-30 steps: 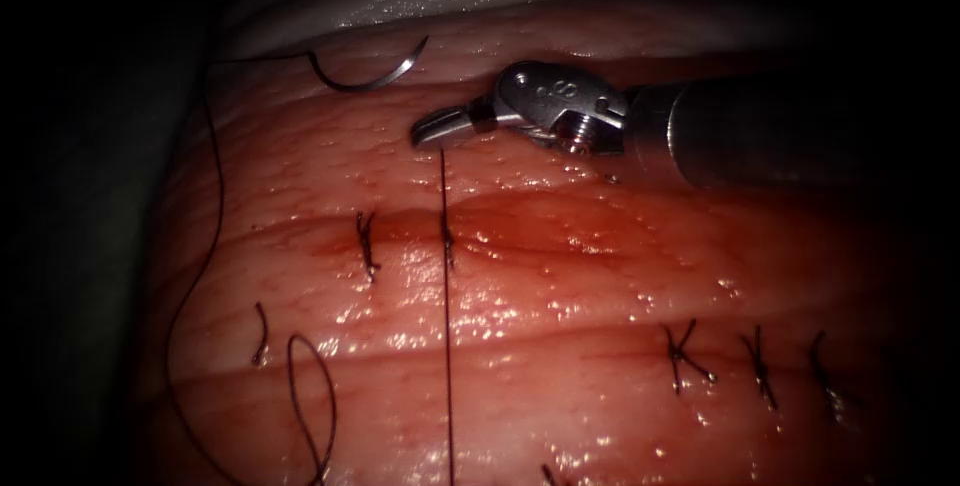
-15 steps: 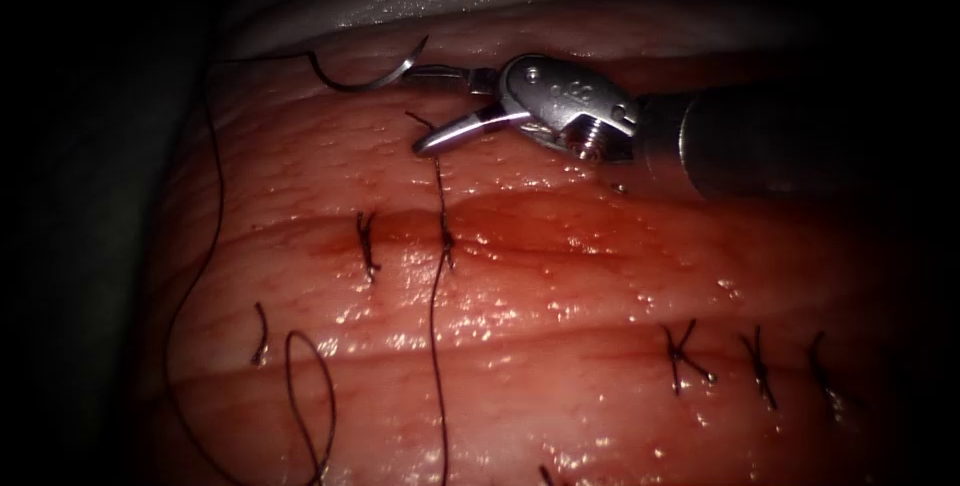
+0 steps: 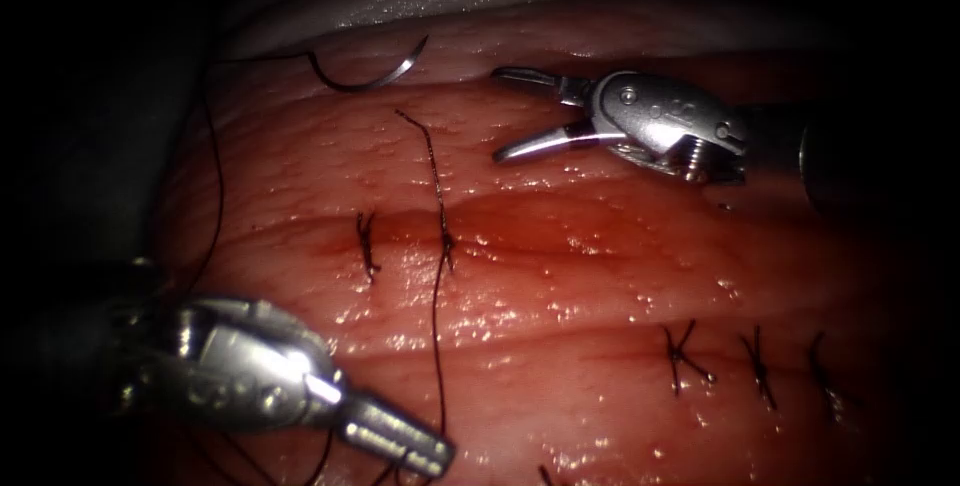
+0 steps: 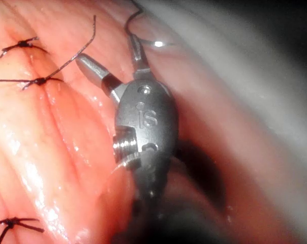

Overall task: Wound Closure
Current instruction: Wrap the suture once around the right needle driver counter-clockwise.

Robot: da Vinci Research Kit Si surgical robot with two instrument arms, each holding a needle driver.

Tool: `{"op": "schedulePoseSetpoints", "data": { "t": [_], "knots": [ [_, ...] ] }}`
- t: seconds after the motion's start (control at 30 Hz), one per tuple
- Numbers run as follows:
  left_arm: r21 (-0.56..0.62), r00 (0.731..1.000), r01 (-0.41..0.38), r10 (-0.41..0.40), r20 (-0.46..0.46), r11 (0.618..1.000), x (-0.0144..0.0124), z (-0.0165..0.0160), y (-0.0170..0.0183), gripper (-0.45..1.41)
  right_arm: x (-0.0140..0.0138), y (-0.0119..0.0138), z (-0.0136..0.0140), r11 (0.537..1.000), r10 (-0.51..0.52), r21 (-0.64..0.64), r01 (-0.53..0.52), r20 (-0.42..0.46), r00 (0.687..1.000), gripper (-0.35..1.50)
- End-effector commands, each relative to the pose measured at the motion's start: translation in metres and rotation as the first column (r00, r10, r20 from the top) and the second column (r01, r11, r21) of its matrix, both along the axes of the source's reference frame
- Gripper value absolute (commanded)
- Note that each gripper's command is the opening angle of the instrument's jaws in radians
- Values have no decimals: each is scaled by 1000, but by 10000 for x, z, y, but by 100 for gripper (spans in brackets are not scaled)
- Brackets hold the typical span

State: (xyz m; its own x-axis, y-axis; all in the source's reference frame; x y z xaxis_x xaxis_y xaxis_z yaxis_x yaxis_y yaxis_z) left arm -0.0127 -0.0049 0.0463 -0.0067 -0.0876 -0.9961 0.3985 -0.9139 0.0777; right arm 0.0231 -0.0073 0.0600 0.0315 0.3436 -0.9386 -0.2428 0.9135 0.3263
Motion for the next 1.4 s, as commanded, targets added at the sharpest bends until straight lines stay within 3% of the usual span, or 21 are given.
{"op": "schedulePoseSetpoints", "data": {
  "t": [0.03, 0.07, 0.1, 0.13, 0.3, 0.6, 1.07, 1.4],
  "knots": [
    [2, 1000, 12, -12, -2, 1000, -3, 7, 6, -45, 10, -10, 4, 1000, -18, -9, 18, -26, 999, 79],
    [-2, 1000, 20, -20, -5, 1000, -2, 8, 12, -45, 13, -16, 3, 999, -34, -23, 33, -45, 998, 15],
    [0, 1000, 29, -29, -7, 1000, -1, 10, 18, -45, 15, -20, 2, 999, -39, -16, 38, -54, 998, -25],
    [-2, 999, 42, -42, -5, 999, 1, 13, 26, -45, 18, -24, 2, 999, -40, -20, 38, -55, 998, -35],
    [10, 993, 117, -117, 5, 993, 9, 28, 69, -45, 38, -51, -2, 997, -71, 17, 74, -117, 991, -35],
    [32, 987, 157, -158, 38, 987, 11, 50, 103, -45, 78, -87, -3, 994, -106, 21, 112, -181, 978, -35],
    [44, 987, 141, -144, 68, 989, 11, 75, 113, -45, 130, -83, -20, 995, -95, 14, 103, -279, 956, -35],
    [42, 986, 139, -142, 86, 989, 30, 90, 116, -45, 119, -76, -37, 997, -42, 37, 62, -389, 920, -35]
  ]
}}
